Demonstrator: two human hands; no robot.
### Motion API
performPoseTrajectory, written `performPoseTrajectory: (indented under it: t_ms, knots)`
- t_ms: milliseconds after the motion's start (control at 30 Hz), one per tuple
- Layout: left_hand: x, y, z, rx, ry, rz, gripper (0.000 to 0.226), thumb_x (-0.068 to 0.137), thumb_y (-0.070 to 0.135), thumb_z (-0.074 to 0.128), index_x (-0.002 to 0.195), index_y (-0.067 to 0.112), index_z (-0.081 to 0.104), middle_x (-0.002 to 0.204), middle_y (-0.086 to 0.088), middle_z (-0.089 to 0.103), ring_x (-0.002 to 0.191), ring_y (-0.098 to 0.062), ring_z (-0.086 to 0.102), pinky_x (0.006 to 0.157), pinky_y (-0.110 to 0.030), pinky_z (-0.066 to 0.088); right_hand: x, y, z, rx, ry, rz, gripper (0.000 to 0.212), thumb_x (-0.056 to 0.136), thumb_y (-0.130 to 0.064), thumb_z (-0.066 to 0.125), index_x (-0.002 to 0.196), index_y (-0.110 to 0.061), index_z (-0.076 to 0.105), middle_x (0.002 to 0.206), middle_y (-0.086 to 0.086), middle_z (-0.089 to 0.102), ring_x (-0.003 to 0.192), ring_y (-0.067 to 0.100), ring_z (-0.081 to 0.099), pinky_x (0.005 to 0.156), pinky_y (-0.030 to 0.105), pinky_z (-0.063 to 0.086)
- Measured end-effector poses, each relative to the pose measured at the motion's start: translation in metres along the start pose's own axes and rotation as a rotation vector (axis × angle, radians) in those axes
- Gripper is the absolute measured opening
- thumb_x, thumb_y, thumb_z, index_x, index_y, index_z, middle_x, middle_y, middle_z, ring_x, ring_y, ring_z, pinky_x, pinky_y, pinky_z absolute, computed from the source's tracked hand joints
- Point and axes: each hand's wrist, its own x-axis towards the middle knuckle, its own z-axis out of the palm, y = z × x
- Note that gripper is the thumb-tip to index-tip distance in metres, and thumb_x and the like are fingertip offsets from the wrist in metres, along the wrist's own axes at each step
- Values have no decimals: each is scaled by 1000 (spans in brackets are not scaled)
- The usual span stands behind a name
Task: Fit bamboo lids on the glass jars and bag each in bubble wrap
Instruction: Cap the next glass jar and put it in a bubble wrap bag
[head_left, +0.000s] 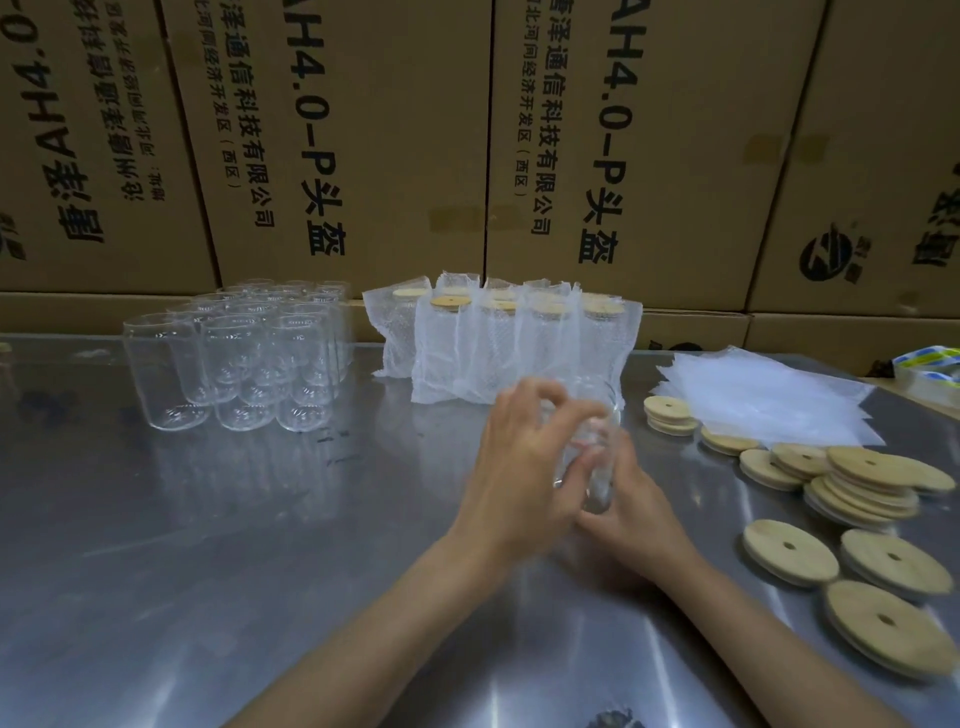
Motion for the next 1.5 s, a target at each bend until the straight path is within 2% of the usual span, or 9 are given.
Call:
performPoseTrajectory:
  t_ms: [133,233,367,533,800,1067,1267,1367,1500]
  knots:
    - [-5,-12,28,-419,-89,-443,88,80,33,76,142,43,16,135,17,21,130,2,28,94,-3,31,6,8,-1,165,-43,116,83,60,-57,76,128,-42,31,117,-13,59,97,4,62,75,18,49]
    - [-17,-23,45,-693,-241,-773,71,79,27,77,133,34,31,129,6,43,129,-15,44,91,-18,44,9,12,-3,187,-153,156,82,73,-30,81,134,-36,27,128,-1,53,102,7,63,81,18,51]
    - [-22,-39,51,-634,-239,-804,61,73,30,81,122,28,43,121,5,53,116,-14,53,95,-23,45,6,12,-14,-314,-303,216,109,65,-69,72,148,-32,13,157,0,18,143,18,25,116,42,24]
    - [-25,-38,47,-612,-222,-801,66,70,40,80,123,29,44,119,10,53,112,-7,53,90,-18,42,2,3,-24,-704,-320,564,125,58,-93,49,153,-29,1,161,2,-19,146,36,-18,108,71,-5]
    - [-26,-35,38,-607,-239,-777,84,53,61,71,126,33,41,118,17,50,113,-5,51,84,-15,42,0,5,-32,-742,-243,713,84,89,-73,36,153,-22,14,162,8,-6,145,40,12,109,65,21]
    - [-28,-36,41,-632,-230,-763,83,53,56,73,125,30,43,118,13,52,108,1,52,85,-13,44,4,6,-17,-364,-113,210,33,93,-33,57,125,-27,56,134,-5,52,122,15,49,93,27,40]
    - [-30,-37,41,-637,-252,-761,81,56,58,76,124,32,42,117,16,51,113,-2,52,91,-19,44,4,19,-21,-496,-43,351,54,86,-55,55,135,-35,49,148,3,39,138,24,28,110,39,27]
    - [-30,-37,40,-632,-268,-765,84,56,62,77,126,33,42,117,18,51,114,-2,51,91,-20,44,3,24,-18,-508,-126,392,52,90,-57,52,138,-37,46,144,3,43,131,28,40,101,38,37]
    - [-30,-36,41,-635,-249,-762,83,53,59,74,125,30,43,117,15,52,113,-3,52,94,-21,44,11,21,-20,-174,141,277,28,92,-40,58,118,-32,66,121,-6,65,112,16,60,90,32,47]
